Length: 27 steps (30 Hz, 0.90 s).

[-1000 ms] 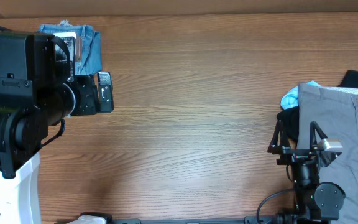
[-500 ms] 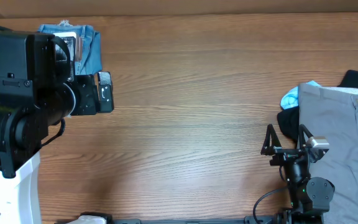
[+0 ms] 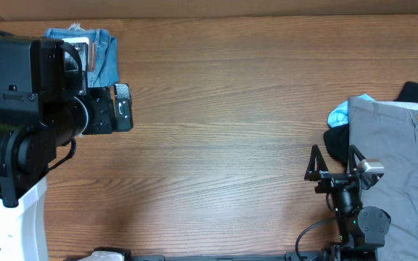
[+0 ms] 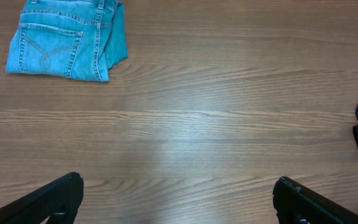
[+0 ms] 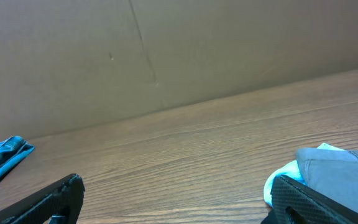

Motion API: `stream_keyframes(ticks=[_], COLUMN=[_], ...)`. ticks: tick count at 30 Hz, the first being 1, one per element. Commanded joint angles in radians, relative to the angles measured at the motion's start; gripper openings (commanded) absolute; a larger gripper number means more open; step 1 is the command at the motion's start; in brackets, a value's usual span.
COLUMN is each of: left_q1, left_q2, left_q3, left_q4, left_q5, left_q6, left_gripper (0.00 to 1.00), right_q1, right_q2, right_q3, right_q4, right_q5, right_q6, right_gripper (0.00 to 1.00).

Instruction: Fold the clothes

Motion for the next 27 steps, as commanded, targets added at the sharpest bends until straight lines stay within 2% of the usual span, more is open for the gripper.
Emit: stream_keyframes(ticks=[1, 18, 20, 22, 27], left_q1=[-0.004, -0.002, -0.002, -0.002, -0.001], left_q2=[0.004, -0.007, -0.036, -0.088, -0.283], left_q3=[0.001, 0.000, -0.028, -0.112, -0.489], left_q4=[0.002, 0.012, 0.085, 0.224, 0.639], left_q5=[0.005, -0.028, -0.048, -0.050, -0.052], left_q6=[-0.014, 0.005, 0.005, 0.008, 0.122], left_gripper=[1.00, 1.00, 1.00, 1.00, 1.00], right_q1=[-0.002, -0.002, -0.002, -0.002, -0.002], right_q2=[-0.012, -0.012, -0.012, -0.012, -0.012], right_q3=[-0.010, -0.010, -0.010, -0.010, -0.010], right_q4=[0.006, 0.006, 0.006, 0.006, 0.006], right_q5=[-0.005, -0.005, -0.005, -0.005, -0.005], right_q6=[-0.001, -0.001, -0.001, 0.000, -0.001], right_gripper=[1.00, 1.00, 1.00, 1.00, 1.00])
